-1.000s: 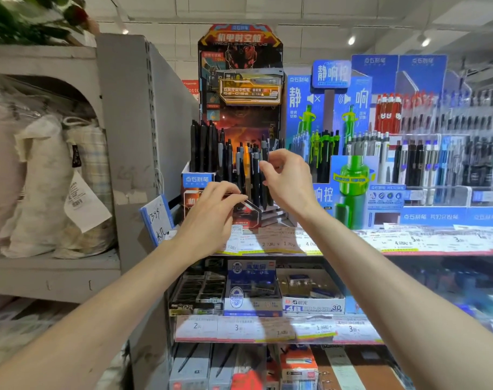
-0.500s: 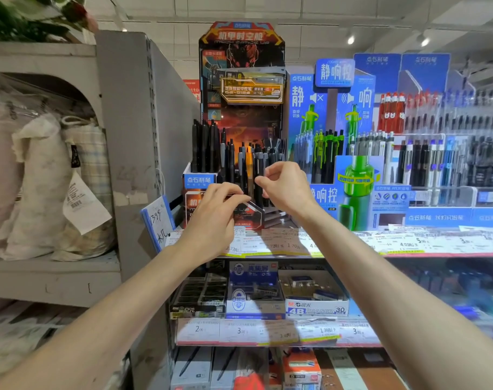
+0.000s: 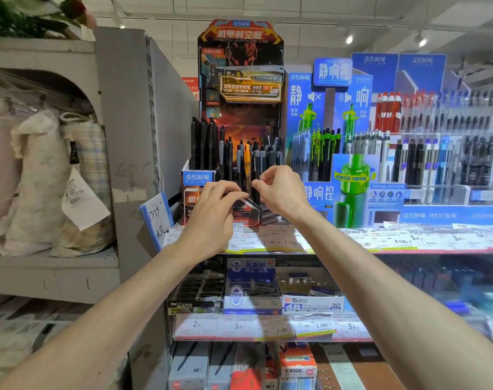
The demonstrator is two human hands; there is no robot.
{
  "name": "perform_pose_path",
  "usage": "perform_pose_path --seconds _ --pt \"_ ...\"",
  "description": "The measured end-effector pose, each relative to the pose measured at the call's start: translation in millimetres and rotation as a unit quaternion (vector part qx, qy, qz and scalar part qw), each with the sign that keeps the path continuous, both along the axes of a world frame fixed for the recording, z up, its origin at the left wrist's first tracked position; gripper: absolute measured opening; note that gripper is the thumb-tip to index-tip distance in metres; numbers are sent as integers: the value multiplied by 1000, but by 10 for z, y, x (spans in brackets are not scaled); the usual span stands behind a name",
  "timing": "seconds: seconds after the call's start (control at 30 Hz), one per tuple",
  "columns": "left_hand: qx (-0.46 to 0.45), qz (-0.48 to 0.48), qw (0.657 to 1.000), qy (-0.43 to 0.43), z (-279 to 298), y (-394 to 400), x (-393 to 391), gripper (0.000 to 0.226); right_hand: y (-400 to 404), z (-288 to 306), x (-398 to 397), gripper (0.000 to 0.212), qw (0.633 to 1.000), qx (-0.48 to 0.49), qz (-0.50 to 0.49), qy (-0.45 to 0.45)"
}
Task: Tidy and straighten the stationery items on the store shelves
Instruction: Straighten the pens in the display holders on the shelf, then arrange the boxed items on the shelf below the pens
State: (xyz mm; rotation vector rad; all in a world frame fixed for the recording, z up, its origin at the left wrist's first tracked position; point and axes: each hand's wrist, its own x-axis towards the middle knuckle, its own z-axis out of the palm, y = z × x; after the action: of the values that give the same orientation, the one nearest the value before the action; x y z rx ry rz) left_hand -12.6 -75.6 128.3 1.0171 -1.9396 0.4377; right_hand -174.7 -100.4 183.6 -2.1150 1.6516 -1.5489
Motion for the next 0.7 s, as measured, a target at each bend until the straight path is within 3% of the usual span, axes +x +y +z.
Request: perform_pose_path --seconds 0.37,0.57,0.7 --pt "24 -14 999 34 -188 189 67 39 392 -370 -261 43 998 6 66 10" --pt "11 -3 993 114 -582 558 78 30 851 -922 -522 31 988 -102 113 -11" --pt "-5 15 986 168 -922 804 5 27 992 -1386 -751 23 986 -123 112 -25"
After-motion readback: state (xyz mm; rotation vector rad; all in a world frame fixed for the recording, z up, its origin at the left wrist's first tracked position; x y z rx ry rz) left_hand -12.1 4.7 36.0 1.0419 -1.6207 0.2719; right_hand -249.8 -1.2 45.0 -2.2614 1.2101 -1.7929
